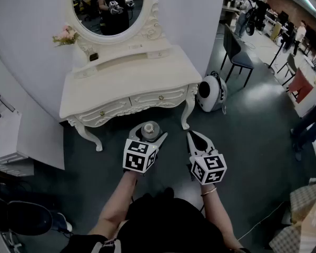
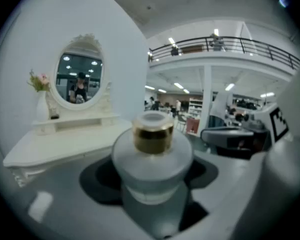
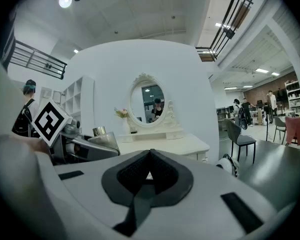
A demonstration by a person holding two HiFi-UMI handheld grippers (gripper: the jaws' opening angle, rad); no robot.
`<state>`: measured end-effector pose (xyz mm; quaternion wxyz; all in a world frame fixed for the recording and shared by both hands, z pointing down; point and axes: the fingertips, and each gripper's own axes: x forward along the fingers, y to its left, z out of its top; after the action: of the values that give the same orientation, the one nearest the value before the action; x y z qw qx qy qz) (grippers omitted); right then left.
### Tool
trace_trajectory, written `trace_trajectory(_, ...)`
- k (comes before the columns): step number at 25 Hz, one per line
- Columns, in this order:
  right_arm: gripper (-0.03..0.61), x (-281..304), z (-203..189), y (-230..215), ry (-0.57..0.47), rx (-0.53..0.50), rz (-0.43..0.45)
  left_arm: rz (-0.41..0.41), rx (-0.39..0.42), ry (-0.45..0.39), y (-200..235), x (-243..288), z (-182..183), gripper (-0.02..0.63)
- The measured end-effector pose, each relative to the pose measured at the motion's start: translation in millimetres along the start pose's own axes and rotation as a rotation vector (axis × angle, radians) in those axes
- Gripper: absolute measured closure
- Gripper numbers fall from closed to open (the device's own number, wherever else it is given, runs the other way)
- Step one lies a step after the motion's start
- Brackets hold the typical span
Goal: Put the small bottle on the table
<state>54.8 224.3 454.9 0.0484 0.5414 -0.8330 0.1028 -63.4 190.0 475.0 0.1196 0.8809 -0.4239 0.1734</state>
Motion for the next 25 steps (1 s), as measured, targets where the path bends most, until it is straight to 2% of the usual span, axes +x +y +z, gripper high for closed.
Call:
trace_trajectory(9,0.574,3,-2,-9,-0.024,0.018,0.03,-0.002,-0.019,-0.008,-3,11,4,0.278)
trace_trajectory(17,0.573,4,-3,-22,-0.018,0.015,0.05,0.037,-0.064,-0.03,4,20,12,0.276)
trace_trajectory(25,0.573,23,-4,-28,-0.014,0.063,0.065,0.09,-0.047,-0.005,28,34,19,0.278)
